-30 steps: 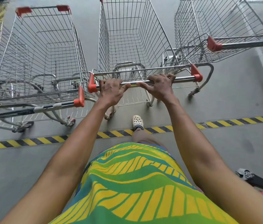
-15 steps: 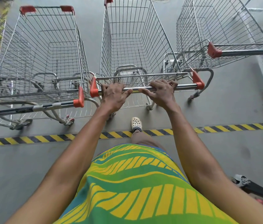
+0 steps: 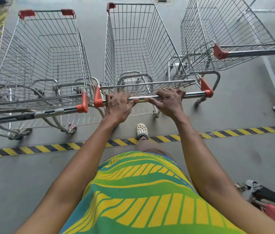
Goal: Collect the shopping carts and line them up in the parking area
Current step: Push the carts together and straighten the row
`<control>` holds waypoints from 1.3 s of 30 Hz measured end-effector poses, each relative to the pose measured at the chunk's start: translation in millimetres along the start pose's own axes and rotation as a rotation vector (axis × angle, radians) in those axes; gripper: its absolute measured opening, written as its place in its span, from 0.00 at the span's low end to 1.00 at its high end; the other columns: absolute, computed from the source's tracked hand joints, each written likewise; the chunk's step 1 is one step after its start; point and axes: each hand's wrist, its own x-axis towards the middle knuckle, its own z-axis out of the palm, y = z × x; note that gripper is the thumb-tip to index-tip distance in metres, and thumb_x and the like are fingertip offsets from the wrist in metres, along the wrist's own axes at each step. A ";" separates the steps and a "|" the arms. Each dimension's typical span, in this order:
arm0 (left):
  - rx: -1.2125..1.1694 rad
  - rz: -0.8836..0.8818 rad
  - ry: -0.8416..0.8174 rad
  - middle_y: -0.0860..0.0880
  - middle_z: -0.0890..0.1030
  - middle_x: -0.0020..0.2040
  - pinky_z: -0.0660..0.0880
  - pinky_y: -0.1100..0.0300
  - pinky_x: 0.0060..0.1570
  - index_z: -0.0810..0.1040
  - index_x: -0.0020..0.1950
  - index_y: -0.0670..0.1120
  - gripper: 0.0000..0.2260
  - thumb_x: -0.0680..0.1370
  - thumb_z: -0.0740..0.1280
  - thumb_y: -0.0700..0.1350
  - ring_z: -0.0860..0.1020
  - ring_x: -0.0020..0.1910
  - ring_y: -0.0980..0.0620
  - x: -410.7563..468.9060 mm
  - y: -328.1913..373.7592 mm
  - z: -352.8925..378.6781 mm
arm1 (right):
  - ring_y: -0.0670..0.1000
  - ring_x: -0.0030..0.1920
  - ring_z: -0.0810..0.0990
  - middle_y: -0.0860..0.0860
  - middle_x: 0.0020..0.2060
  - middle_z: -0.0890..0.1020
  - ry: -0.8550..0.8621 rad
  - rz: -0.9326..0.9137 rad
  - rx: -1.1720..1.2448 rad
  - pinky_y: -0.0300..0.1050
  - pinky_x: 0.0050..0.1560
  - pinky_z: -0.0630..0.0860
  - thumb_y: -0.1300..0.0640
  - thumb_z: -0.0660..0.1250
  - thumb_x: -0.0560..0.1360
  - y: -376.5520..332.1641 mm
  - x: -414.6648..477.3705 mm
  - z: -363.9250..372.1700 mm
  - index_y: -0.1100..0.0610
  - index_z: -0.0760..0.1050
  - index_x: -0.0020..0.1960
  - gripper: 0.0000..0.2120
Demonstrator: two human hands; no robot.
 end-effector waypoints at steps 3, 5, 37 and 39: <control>0.003 0.005 -0.002 0.47 0.80 0.55 0.60 0.46 0.62 0.77 0.56 0.49 0.25 0.82 0.51 0.67 0.73 0.57 0.45 -2.2 -5.0 1.1 | 0.54 0.50 0.79 0.45 0.43 0.85 0.068 -0.001 0.007 0.60 0.55 0.73 0.21 0.59 0.71 -5.1 -5.8 1.5 0.50 0.81 0.43 0.32; 0.010 0.008 -0.002 0.47 0.81 0.55 0.60 0.46 0.62 0.77 0.56 0.49 0.27 0.81 0.50 0.68 0.74 0.57 0.45 -3.7 -6.8 2.2 | 0.54 0.51 0.79 0.46 0.43 0.85 0.061 0.002 0.002 0.61 0.56 0.73 0.22 0.59 0.71 -7.3 -9.3 0.8 0.50 0.81 0.43 0.32; 0.039 0.072 0.073 0.47 0.82 0.53 0.56 0.53 0.53 0.78 0.57 0.48 0.29 0.81 0.49 0.68 0.75 0.53 0.46 -8.6 -9.9 9.2 | 0.53 0.52 0.77 0.46 0.42 0.84 -0.012 0.024 -0.095 0.42 0.45 0.50 0.27 0.64 0.74 -16.7 -17.7 -13.4 0.52 0.81 0.43 0.28; 0.039 0.063 0.075 0.47 0.82 0.53 0.57 0.52 0.54 0.78 0.56 0.49 0.30 0.80 0.48 0.69 0.75 0.53 0.46 -9.7 -11.0 9.7 | 0.52 0.52 0.78 0.46 0.42 0.84 -0.014 0.031 -0.116 0.37 0.49 0.52 0.27 0.64 0.74 -18.1 -18.1 -13.2 0.52 0.81 0.43 0.28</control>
